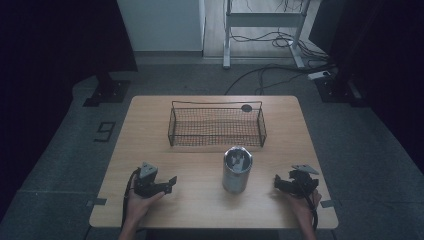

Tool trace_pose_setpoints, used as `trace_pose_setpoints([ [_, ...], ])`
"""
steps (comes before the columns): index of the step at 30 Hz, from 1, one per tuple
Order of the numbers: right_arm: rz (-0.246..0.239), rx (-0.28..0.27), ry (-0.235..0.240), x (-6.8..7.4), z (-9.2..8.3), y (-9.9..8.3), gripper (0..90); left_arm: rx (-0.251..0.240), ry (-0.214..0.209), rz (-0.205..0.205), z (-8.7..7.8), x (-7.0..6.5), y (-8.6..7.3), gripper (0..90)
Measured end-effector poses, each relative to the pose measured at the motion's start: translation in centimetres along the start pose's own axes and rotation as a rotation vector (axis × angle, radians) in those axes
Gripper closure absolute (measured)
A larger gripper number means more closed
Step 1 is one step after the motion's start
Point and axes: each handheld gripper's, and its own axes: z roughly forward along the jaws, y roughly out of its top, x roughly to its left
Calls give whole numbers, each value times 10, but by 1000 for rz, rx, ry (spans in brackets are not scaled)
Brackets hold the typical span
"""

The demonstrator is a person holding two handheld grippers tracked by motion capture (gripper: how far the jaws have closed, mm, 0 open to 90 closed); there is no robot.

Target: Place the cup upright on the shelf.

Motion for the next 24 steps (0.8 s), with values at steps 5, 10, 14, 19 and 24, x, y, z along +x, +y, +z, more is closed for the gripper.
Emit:
trace_pose_setpoints([
  [5,1,0,0,0,0,0,7,0,-6,0,0,0,-1,122],
  [10,-1,0,1,0,0,0,7,-16,-8,-5,-6,0,0,119],
  [14,-1,0,1,0,0,0,7,-37,-11,1,-12,0,3,116],
  [19,-1,0,1,0,0,0,7,-48,-20,-3,-14,-1,3,116],
  [24,4,1,-2,0,0,0,8,-79,-59,13,-21,-8,8,112],
])
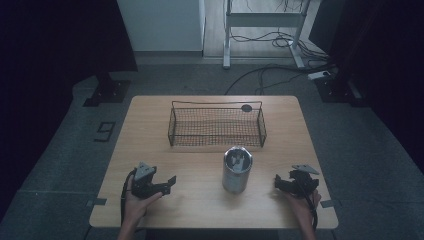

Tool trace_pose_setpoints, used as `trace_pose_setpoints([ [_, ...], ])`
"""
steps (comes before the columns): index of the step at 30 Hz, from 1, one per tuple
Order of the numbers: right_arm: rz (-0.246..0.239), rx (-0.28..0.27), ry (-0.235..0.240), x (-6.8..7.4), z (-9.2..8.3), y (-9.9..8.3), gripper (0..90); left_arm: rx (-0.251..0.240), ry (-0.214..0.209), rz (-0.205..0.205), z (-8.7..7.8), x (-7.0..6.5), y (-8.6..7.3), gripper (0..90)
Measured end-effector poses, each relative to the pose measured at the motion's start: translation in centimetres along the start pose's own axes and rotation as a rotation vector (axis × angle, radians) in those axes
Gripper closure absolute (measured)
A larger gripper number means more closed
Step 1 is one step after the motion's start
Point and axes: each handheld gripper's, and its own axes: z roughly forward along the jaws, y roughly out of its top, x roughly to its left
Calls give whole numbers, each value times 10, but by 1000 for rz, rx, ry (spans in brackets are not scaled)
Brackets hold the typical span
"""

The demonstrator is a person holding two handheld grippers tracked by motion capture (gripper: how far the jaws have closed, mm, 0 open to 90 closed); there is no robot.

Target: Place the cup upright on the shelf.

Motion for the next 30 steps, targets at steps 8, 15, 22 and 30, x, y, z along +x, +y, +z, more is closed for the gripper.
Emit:
trace_pose_setpoints([
  [8,7,-3,-6,-1,-1,-1,11,3,-14,-4,-4,-3,5,100],
  [15,8,-1,-6,-2,-1,-1,11,-31,-33,-39,-9,-7,14,100],
  [22,9,-1,-10,-2,-1,-1,11,-59,-58,-12,-18,-22,27,100],
  [30,12,-2,-14,-2,-1,-1,11,-56,-86,-10,-16,-36,35,99],
])
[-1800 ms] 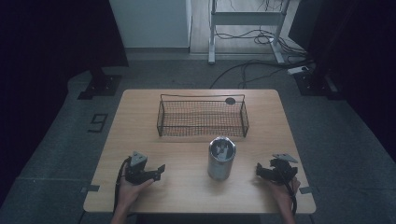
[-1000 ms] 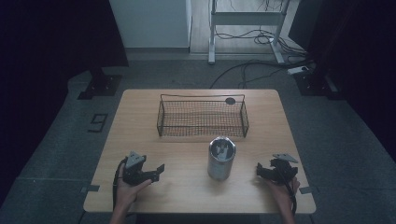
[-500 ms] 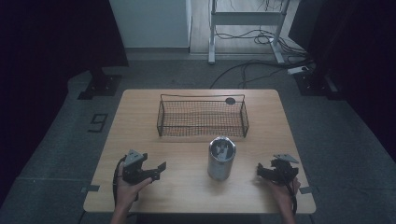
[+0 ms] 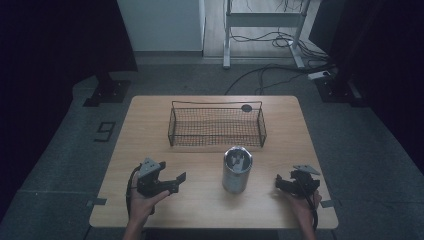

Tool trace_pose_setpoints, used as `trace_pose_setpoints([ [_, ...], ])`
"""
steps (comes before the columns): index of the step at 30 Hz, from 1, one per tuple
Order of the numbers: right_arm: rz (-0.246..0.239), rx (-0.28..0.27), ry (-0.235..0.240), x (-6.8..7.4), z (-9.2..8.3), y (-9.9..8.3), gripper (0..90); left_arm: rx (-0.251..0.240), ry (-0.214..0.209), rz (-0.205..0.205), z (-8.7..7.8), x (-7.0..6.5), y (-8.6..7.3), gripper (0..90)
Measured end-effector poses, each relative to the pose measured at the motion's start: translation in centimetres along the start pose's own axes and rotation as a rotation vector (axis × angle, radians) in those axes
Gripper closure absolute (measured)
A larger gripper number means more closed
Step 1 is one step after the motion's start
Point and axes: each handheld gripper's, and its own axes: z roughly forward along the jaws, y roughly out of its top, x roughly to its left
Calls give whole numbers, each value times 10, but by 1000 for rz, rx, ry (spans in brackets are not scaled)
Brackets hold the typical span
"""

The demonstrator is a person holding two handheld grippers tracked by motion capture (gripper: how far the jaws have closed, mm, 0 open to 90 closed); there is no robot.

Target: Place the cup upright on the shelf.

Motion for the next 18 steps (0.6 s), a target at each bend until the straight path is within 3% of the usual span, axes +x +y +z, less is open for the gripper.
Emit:
trace_pose_setpoints([
  [18,13,0,-13,-1,0,0,10,1,-38,33,11,-22,9,100],
])
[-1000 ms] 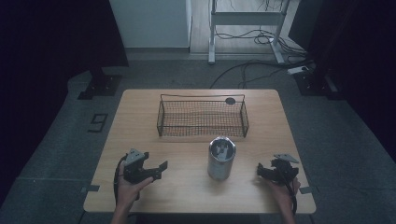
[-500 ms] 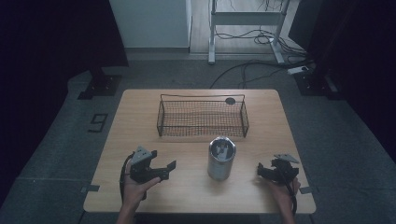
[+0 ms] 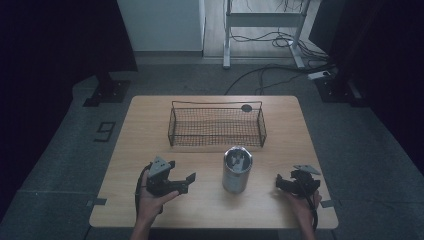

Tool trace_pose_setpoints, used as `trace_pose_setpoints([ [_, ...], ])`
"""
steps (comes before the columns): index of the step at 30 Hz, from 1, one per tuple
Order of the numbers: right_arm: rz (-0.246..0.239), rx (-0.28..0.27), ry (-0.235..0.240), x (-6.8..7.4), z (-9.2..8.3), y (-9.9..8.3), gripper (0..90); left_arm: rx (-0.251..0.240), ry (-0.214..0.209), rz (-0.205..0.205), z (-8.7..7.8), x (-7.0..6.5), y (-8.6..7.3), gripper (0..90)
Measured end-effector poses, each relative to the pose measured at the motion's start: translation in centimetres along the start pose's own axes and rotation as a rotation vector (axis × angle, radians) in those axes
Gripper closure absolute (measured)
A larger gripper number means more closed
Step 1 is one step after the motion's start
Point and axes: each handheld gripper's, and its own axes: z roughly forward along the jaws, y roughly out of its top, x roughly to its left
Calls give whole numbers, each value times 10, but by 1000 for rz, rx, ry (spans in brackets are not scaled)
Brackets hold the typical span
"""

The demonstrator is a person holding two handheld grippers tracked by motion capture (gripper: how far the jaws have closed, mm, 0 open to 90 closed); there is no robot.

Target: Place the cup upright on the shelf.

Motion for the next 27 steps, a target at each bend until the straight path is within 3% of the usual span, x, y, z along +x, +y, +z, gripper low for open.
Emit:
trace_pose_setpoints([
  [16,3,0,-3,0,0,0,10,31,-50,24,20,-16,0,95],
  [27,3,0,-3,0,0,0,10,77,-96,78,41,-39,5,89],
])
